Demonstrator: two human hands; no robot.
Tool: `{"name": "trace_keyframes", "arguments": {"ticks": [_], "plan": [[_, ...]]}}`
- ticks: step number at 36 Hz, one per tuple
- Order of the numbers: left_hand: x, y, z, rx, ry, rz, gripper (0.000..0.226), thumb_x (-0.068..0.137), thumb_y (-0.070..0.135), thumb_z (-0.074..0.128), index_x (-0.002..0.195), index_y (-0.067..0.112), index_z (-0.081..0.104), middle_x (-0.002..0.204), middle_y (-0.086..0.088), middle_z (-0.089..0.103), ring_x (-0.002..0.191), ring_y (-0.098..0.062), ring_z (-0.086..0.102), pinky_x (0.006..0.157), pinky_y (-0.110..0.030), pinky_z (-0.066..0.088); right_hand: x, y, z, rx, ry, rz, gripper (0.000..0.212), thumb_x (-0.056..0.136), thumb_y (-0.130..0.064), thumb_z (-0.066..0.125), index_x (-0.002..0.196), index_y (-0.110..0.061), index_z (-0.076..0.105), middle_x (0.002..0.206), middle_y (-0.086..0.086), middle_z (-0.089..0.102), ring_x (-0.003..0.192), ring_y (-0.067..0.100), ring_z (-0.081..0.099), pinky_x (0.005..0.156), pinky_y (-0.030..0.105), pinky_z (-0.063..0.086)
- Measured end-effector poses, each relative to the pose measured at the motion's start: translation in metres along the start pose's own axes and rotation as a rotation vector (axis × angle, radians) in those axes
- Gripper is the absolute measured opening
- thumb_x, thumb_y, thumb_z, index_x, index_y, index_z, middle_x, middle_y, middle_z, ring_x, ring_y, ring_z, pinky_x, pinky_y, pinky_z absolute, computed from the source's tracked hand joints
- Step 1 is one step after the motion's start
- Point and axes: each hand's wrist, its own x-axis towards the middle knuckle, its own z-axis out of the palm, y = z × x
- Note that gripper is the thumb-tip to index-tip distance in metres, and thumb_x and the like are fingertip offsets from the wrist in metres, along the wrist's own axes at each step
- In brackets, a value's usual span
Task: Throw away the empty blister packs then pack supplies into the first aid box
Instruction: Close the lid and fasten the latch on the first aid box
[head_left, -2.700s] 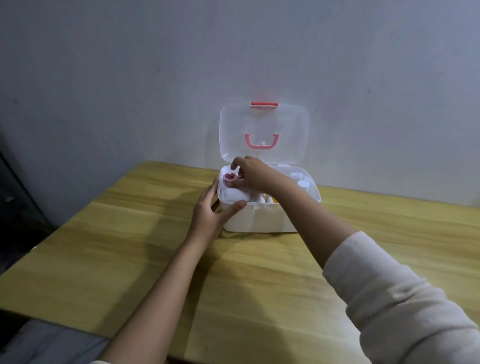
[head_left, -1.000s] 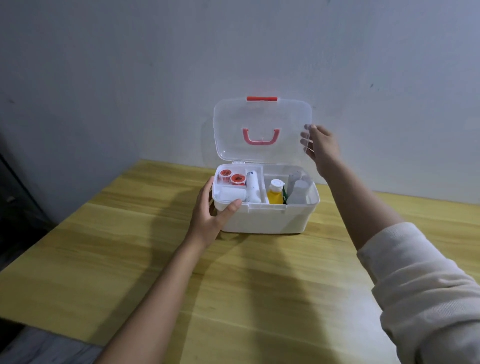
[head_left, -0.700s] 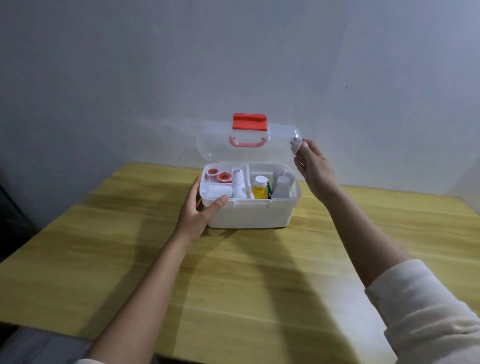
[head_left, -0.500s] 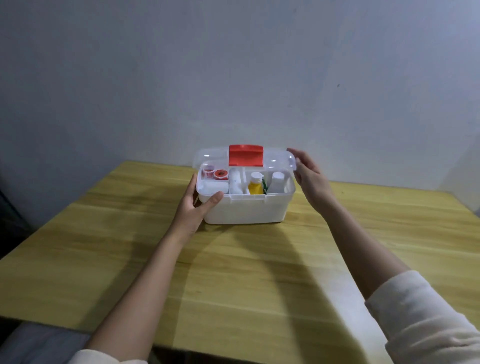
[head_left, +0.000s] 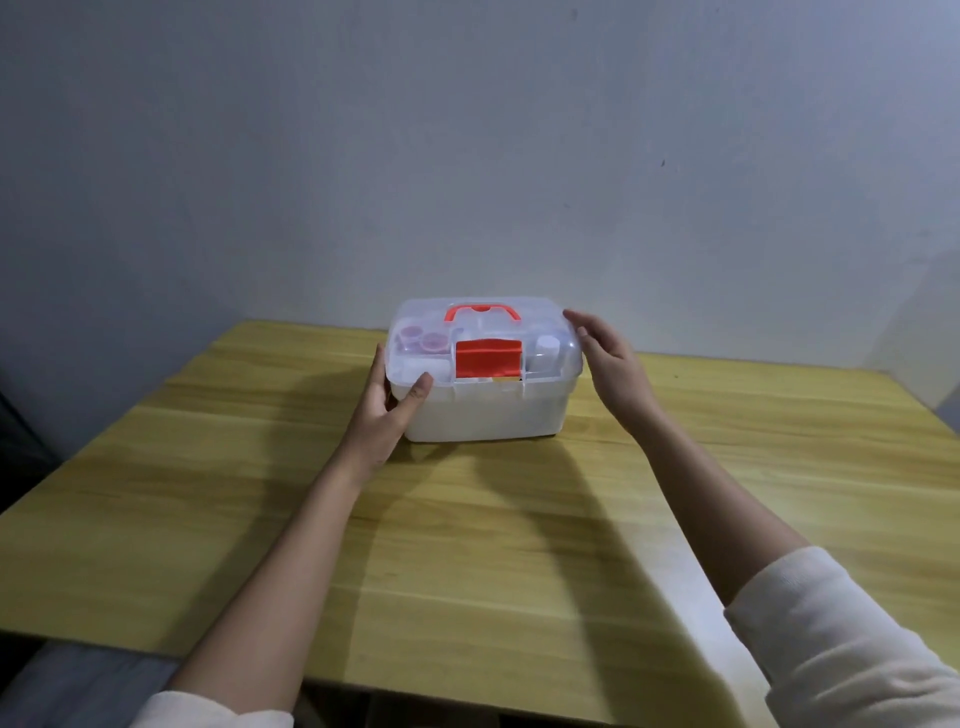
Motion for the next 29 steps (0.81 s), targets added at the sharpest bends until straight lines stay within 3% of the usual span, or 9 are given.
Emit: {"name": "trace_keyframes", "arguments": {"ticks": [4, 7, 11, 19, 22, 25, 29], "plan": [[0.001, -0.002, 0.002, -0.04, 0.028, -0.033, 0.108, 0.071, 0.073, 0.066, 0.156, 0.023, 0.023, 0.157, 0.003, 0.039, 0.144, -0.012, 0.037, 0.121, -0.042, 0.028, 0.001, -0.008, 0.004, -0.036, 0.055, -0.027, 0.031, 0.096, -0.01, 0.042, 0.122, -0.007, 0.058, 0.132, 0.005, 0.057, 0.124, 0.015, 0.05, 0.103, 0.025, 0.039], [0.001, -0.001, 0.005, -0.062, 0.052, -0.048, 0.119, 0.062, 0.085, 0.062, 0.156, 0.026, 0.021, 0.16, 0.004, 0.034, 0.147, -0.013, 0.032, 0.122, -0.043, 0.025, 0.001, -0.017, 0.011, -0.111, 0.059, -0.077, 0.029, 0.093, -0.018, 0.052, 0.119, -0.009, 0.061, 0.127, 0.005, 0.061, 0.122, 0.016, 0.053, 0.102, 0.027, 0.041], [0.0, 0.0, 0.008, -0.077, 0.083, -0.04, 0.124, 0.056, 0.089, 0.061, 0.156, 0.025, 0.022, 0.159, 0.004, 0.035, 0.146, -0.012, 0.033, 0.122, -0.041, 0.026, -0.002, -0.027, 0.022, -0.223, -0.004, -0.136, 0.035, 0.089, -0.031, 0.059, 0.118, -0.013, 0.062, 0.13, 0.002, 0.06, 0.134, 0.011, 0.041, 0.105, 0.03, 0.035], [0.002, 0.002, 0.008, -0.126, 0.054, -0.011, 0.091, 0.075, 0.062, 0.062, 0.152, 0.024, 0.032, 0.151, 0.002, 0.047, 0.14, -0.014, 0.043, 0.119, -0.042, 0.031, -0.014, -0.022, 0.018, -0.284, -0.097, -0.224, 0.041, 0.084, -0.034, 0.065, 0.121, -0.017, 0.061, 0.138, 0.0, 0.053, 0.14, 0.011, 0.031, 0.112, 0.031, 0.027], [0.002, 0.002, 0.01, -0.15, 0.052, -0.004, 0.084, 0.08, 0.054, 0.06, 0.151, 0.021, 0.032, 0.149, 0.0, 0.05, 0.136, -0.014, 0.048, 0.114, -0.033, 0.038, -0.02, -0.014, 0.016, -0.405, -0.146, -0.287, 0.051, 0.081, -0.035, 0.068, 0.128, -0.018, 0.055, 0.143, -0.001, 0.047, 0.142, 0.013, 0.024, 0.113, 0.03, 0.022], [0.001, 0.001, 0.013, -0.156, 0.05, 0.015, 0.07, 0.086, 0.041, 0.054, 0.15, 0.019, 0.034, 0.144, -0.001, 0.053, 0.126, -0.01, 0.055, 0.098, -0.019, 0.047, -0.024, -0.01, 0.017, -0.48, -0.147, -0.327, 0.062, 0.077, -0.037, 0.071, 0.133, -0.02, 0.049, 0.146, -0.001, 0.043, 0.143, 0.015, 0.021, 0.114, 0.031, 0.019], [-0.001, 0.001, 0.012, -0.163, 0.054, 0.004, 0.075, 0.085, 0.045, 0.056, 0.151, 0.019, 0.032, 0.148, -0.002, 0.051, 0.134, -0.014, 0.05, 0.11, -0.029, 0.041, -0.025, -0.002, 0.021, -0.564, -0.105, -0.391, 0.07, 0.073, -0.039, 0.074, 0.135, -0.021, 0.046, 0.145, -0.002, 0.042, 0.141, 0.018, 0.024, 0.115, 0.035, 0.023]]}}
